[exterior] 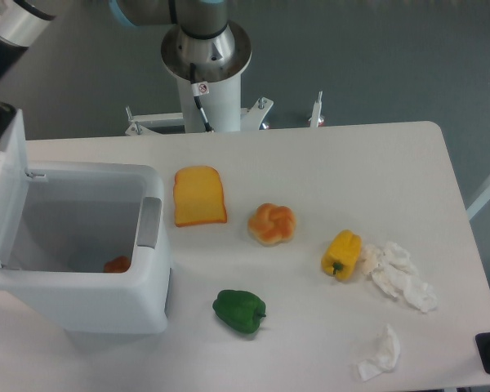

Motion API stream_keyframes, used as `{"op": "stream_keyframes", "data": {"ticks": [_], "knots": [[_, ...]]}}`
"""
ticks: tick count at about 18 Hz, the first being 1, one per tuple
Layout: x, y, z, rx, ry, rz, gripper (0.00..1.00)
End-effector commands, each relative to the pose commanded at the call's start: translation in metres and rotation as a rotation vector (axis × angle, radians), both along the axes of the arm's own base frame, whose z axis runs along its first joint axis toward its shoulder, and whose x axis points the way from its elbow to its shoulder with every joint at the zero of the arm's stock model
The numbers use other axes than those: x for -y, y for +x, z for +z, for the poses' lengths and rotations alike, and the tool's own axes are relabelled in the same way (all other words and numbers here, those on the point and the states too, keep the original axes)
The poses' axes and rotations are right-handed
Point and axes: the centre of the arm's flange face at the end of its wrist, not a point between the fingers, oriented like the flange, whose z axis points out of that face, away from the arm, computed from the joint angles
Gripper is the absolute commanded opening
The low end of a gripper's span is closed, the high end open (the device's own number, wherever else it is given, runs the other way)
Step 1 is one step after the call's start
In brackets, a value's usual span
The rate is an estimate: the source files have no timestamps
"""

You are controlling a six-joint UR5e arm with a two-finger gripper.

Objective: Close the trash can
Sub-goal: 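Push the raised white lid forward with the gripper to tip it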

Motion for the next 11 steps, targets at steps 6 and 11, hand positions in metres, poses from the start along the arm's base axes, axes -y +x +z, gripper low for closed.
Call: {"op": "stream_keyframes", "data": {"ticks": [6,11], "knots": [[0.009,-0.016,-0.002,-0.022,-0.004,0.033,1.0],[0.013,-0.031,-0.008,-0.097,-0.021,0.056,1.0]]}}
